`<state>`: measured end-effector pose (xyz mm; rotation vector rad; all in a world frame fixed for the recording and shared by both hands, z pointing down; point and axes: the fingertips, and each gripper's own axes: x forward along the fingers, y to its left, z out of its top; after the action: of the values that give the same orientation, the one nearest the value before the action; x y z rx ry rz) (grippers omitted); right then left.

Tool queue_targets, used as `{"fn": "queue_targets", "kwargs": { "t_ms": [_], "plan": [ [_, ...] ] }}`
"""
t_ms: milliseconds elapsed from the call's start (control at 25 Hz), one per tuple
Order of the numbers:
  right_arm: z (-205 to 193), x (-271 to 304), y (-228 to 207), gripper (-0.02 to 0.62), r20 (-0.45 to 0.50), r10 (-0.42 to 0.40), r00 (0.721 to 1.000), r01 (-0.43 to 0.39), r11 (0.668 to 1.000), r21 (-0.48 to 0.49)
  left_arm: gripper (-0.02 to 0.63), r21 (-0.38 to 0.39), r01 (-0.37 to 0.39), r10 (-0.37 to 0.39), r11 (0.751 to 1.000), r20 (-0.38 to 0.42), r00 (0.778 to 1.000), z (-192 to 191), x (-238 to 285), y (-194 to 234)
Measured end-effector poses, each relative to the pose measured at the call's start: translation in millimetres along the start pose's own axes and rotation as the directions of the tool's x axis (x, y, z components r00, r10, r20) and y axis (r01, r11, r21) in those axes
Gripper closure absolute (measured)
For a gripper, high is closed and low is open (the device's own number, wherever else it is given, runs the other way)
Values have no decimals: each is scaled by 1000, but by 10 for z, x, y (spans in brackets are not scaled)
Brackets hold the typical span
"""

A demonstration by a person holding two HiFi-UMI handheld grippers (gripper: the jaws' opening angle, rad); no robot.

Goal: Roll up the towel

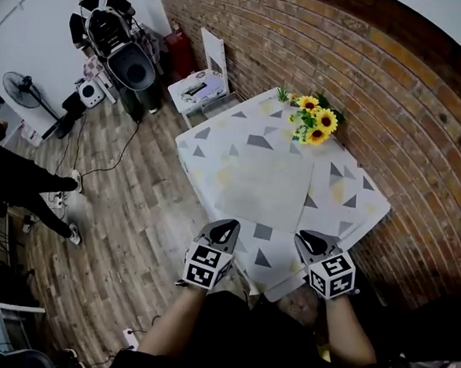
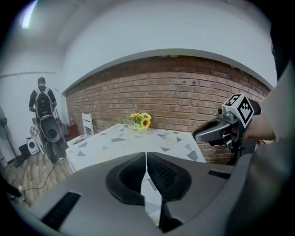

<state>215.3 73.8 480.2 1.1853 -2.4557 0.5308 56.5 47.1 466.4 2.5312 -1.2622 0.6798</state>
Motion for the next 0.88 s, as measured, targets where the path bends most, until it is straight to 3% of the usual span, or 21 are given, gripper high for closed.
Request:
{"fn": "queue_targets", "kwargs": {
  "t_ms": [200,480,880],
  "plan": [
    [-308,277,-189,520,-125,-12,992,9,1000,-24,583,-38,7,-10,999,-90,996,-334,327,122],
    [-755,727,-371,487,-294,-33,955,24,999,-33,583,-60,68,-78,996,-182,980,-804,744,229],
    [-1201,1110,-502,454,-444,-87,892,79,996,-35,581,-80,133,-147,988,-207,967,-990,943,236]
  ]
}}
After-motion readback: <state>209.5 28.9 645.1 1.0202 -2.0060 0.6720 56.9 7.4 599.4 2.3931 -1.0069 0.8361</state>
